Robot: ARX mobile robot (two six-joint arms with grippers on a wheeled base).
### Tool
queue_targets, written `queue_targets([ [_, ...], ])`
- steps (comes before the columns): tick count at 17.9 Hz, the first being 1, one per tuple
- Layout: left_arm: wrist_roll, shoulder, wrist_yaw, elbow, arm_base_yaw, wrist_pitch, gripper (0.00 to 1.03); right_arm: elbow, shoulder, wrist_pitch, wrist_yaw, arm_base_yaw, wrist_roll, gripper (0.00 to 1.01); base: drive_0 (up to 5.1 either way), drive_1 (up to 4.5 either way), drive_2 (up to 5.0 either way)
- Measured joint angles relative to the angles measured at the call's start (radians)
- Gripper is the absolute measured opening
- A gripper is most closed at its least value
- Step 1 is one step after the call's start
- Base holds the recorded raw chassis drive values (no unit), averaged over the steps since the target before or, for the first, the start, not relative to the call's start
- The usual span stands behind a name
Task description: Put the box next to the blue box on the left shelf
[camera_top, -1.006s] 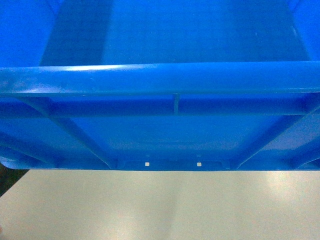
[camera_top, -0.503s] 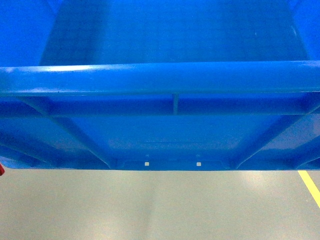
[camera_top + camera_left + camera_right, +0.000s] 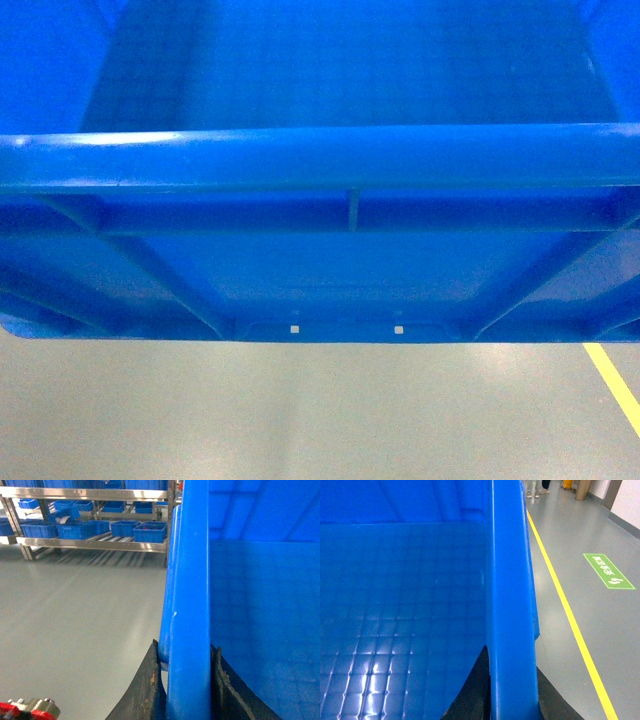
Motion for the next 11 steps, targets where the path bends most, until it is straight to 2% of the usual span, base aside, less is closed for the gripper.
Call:
queue_targets([
  [11, 0.001, 0.001, -0.001, 0.0, 0.0, 0.003, 0.17, 0.0, 0.0, 0.0, -0.001, 0.0, 0.0, 0.08, -1.6, -1.61, -1.6],
])
